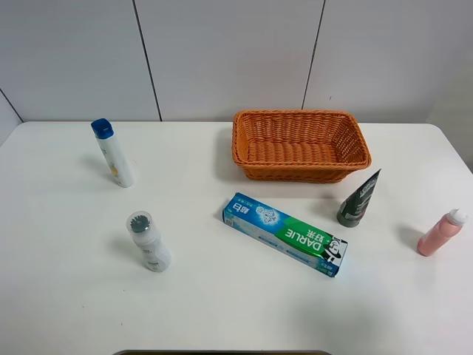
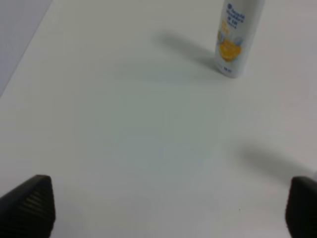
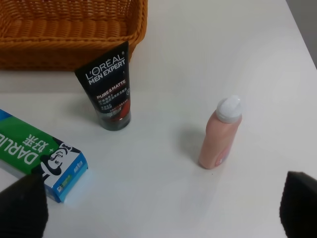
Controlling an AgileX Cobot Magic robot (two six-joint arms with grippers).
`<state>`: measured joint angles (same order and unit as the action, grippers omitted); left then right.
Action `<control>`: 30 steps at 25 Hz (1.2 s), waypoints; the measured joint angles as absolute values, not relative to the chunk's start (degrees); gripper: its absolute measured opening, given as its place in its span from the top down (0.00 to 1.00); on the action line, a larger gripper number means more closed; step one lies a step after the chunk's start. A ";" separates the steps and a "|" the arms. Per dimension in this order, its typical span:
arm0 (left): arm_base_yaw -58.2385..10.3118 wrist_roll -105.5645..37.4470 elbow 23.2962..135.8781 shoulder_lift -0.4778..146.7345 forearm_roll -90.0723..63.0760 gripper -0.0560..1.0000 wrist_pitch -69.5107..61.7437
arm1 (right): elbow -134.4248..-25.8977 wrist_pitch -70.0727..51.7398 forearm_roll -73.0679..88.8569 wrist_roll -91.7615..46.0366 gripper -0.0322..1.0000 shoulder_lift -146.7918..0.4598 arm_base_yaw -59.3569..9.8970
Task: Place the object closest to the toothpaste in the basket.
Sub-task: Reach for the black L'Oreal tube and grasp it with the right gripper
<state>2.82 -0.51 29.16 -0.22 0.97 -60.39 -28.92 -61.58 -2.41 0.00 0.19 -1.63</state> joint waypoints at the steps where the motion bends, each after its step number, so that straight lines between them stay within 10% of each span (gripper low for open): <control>1: 2.82 -0.51 29.16 -0.22 0.97 0.06 -60.39 | -28.92 -61.58 -2.41 0.00 0.03 0.19 -1.63; 30: 2.82 -0.51 29.16 -0.22 1.02 0.06 -60.39 | -33.27 -61.29 -0.63 3.84 0.03 -9.86 -1.63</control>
